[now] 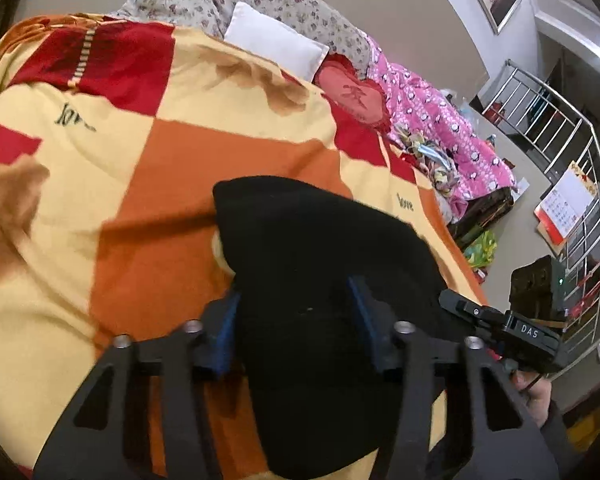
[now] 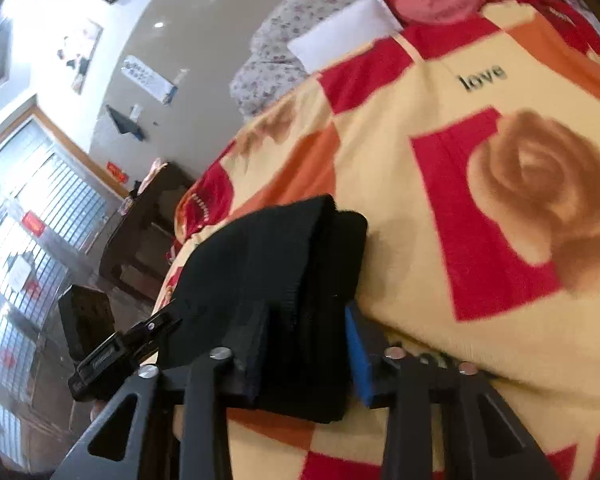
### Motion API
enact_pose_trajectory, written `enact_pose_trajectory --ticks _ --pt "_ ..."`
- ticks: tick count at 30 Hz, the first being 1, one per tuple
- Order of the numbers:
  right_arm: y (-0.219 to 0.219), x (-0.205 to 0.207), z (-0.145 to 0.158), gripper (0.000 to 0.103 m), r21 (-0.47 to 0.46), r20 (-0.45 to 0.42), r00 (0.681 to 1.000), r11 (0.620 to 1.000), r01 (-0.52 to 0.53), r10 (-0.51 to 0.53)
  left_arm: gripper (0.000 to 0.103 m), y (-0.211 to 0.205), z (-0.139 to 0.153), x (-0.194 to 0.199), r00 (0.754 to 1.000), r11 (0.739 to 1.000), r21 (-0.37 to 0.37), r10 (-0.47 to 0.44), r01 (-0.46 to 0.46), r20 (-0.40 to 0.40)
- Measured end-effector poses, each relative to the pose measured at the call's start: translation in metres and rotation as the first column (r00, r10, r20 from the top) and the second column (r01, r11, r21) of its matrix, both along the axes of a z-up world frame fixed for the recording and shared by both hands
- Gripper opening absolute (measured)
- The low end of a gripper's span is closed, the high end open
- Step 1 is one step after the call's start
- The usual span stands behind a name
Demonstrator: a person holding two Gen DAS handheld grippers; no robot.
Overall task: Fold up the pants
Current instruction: 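Open both tools and withdraw them from the folded pants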
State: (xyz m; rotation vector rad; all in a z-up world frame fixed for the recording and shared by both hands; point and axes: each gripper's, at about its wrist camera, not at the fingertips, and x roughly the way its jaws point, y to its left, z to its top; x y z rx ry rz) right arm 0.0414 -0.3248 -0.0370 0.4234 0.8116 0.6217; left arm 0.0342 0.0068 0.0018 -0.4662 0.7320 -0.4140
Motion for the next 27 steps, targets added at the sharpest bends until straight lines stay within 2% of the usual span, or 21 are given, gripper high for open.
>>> enact_pose_trajectory --ticks 3,7,10,11,14,16,17,19,20,21,24,26,27 --pt "0.001 0.013 0.011 0.029 0.027 0.023 1.0 1.0 -0.007 0.007 0.047 -0.001 0.016 0.015 0.999 0.998 0.06 -0.006 0.004 0.04" --pt "0.012 0.046 0.024 0.029 0.036 0.042 0.999 0.999 0.008 -0.01 0.047 0.0 0.023 0.052 0.999 0.992 0.122 0.026 -0.031 0.045" --pt "0.023 0.07 0.019 0.029 -0.013 0.039 0.998 0.999 0.044 -0.043 0.049 0.0 0.005 0.085 0.996 0.988 0.154 0.031 -0.018 -0.081" --pt "0.026 0.078 0.013 0.03 -0.032 0.017 0.998 0.997 0.063 -0.063 0.054 0.001 0.002 0.087 0.996 0.988 0.15 0.032 -0.018 -0.087" --pt "0.021 0.075 0.01 0.031 -0.024 0.01 0.996 0.995 0.094 -0.094 0.055 0.003 0.002 0.081 0.997 0.987 0.156 0.036 -0.023 -0.076" --pt "0.019 0.061 0.021 0.031 -0.052 0.068 0.992 0.992 0.113 -0.109 0.055 0.002 0.008 0.069 0.997 0.982 0.184 0.054 -0.043 -0.052" --pt "0.018 0.047 0.03 0.031 -0.087 0.127 0.986 0.989 0.116 -0.104 0.055 0.001 0.01 0.062 0.997 0.978 0.201 0.065 -0.056 -0.039" --pt "0.022 0.024 0.041 0.031 -0.174 0.208 0.974 0.977 0.121 -0.084 0.063 -0.004 0.018 0.038 0.995 0.961 0.26 0.097 -0.094 0.0" --pt "0.024 0.015 0.044 0.031 -0.207 0.234 0.969 0.97 0.124 -0.074 0.073 -0.009 0.019 0.031 0.994 0.953 0.285 0.106 -0.104 0.006" --pt "0.03 0.003 0.046 0.031 -0.273 0.272 0.96 0.952 0.138 -0.061 0.077 -0.015 0.02 0.02 0.992 0.935 0.332 0.126 -0.124 0.014" --pt "0.043 -0.038 0.039 0.031 -0.447 0.392 0.92 0.873 0.196 -0.006 0.077 -0.03 0.019 -0.007 0.985 0.891 0.423 0.173 -0.165 0.018" --pt "0.048 -0.059 0.028 0.031 -0.495 0.442 0.896 0.843 0.209 0.038 0.078 -0.04 0.017 -0.019 0.98 0.865 0.468 0.198 -0.182 0.015" --pt "0.049 -0.066 0.024 0.031 -0.507 0.439 0.897 0.838 0.202 0.049 0.078 -0.044 0.016 -0.025 0.978 0.851 0.49 0.206 -0.189 0.02"
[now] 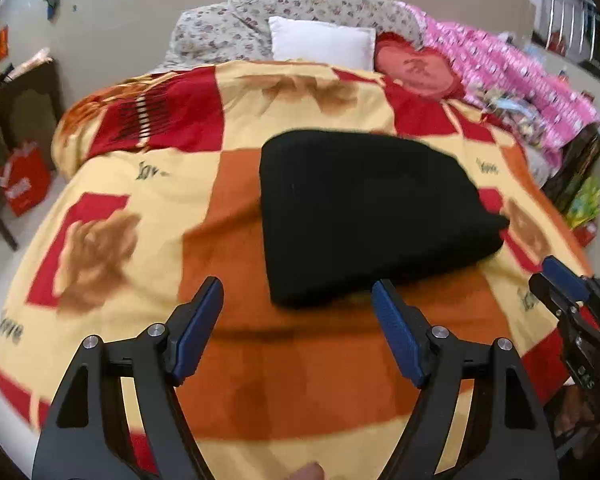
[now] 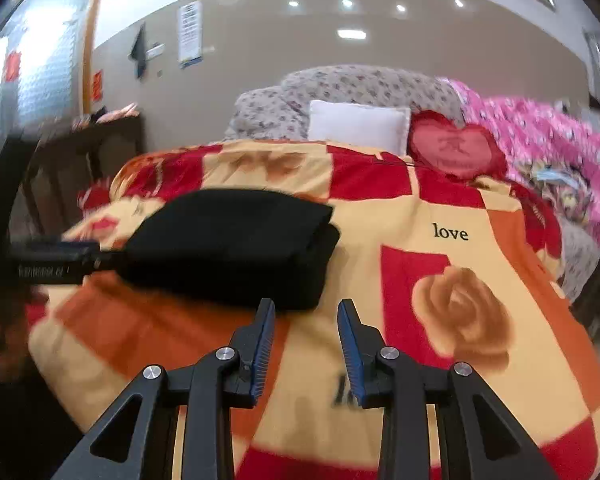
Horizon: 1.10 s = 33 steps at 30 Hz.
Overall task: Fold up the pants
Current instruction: 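Open both tools and withdraw them from the folded pants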
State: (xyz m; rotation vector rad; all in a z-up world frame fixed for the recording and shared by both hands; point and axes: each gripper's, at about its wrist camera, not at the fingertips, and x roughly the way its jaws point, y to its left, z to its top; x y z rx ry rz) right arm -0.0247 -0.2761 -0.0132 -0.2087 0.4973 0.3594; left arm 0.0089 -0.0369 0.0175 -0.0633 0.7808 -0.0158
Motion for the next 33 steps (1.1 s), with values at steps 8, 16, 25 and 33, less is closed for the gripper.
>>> enact_pose_trajectory --ticks 8,16,25,33 --pt "0.0 0.001 -0.015 0.031 0.048 -0.061 0.998 0.999 0.003 0.0 0.078 -0.022 -0.004 -0.021 1.0 0.999 0.052 -0.012 0.011 0.01" --pt "0.002 -0.001 -0.016 0.031 0.048 -0.062 0.998 0.999 0.012 -0.009 0.078 -0.023 -0.01 -0.019 1.0 0.999 0.05 -0.004 0.005 -0.01" --pt "0.005 -0.003 -0.016 0.031 0.035 -0.055 0.998 0.999 0.008 -0.007 0.079 -0.024 -0.015 -0.019 0.999 0.999 -0.004 -0.041 0.041 -0.03" --pt "0.005 -0.004 -0.016 0.031 0.026 -0.058 0.998 1.0 0.011 -0.009 0.094 -0.019 -0.013 -0.026 0.999 1.0 0.0 0.002 -0.002 0.037"
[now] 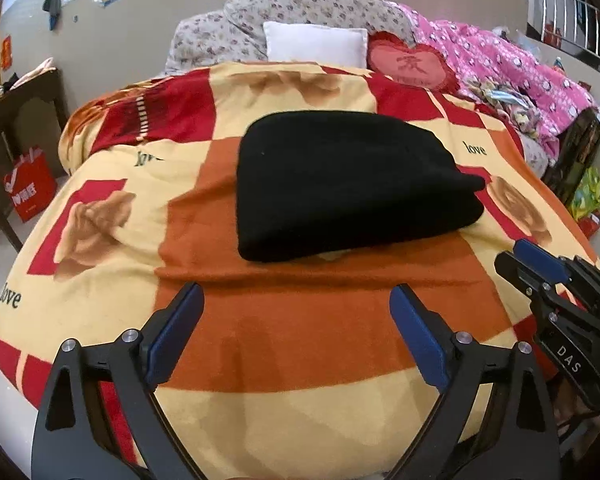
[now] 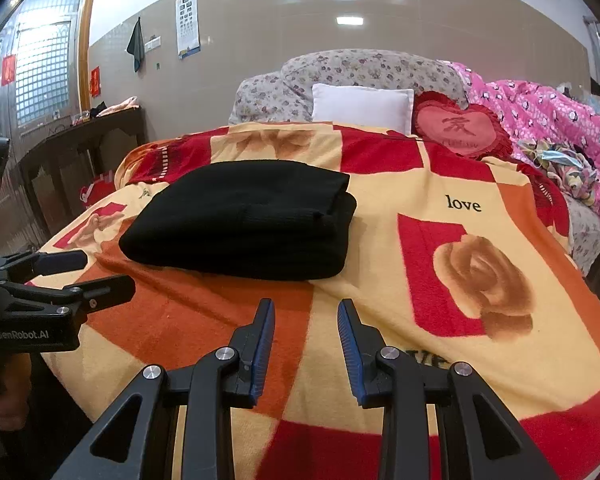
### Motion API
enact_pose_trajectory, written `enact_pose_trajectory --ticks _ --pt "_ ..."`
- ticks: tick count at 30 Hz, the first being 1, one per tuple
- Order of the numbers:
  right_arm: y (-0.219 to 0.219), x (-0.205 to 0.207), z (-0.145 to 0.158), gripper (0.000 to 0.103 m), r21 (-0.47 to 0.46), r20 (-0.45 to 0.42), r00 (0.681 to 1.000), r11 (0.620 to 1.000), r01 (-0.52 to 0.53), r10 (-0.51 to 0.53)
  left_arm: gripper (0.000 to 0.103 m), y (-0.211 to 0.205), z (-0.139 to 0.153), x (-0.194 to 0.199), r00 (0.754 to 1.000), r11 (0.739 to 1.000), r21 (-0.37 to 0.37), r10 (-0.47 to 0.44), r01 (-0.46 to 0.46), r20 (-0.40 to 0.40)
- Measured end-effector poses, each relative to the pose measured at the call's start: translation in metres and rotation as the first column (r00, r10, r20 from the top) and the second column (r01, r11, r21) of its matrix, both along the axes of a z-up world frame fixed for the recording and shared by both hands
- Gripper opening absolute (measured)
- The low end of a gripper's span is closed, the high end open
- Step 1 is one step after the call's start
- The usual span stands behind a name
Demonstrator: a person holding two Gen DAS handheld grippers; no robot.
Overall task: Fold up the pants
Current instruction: 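Open both tools and withdraw them from the folded pants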
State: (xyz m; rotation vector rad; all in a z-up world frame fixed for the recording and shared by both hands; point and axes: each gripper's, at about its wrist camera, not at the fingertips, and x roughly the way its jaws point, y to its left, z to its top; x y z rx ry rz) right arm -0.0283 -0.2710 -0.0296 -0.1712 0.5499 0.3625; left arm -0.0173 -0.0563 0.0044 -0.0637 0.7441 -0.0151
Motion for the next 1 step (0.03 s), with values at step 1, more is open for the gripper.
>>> enact_pose_trajectory --ticks 1 --pt "0.0 0.0 -0.0002 0.031 -0.002 -0.001 1.0 1.0 0.0 0.0 0.094 0.0006 -0.0007 0.0005 1.0 1.0 -0.001 0.001 -0.001 -0.004"
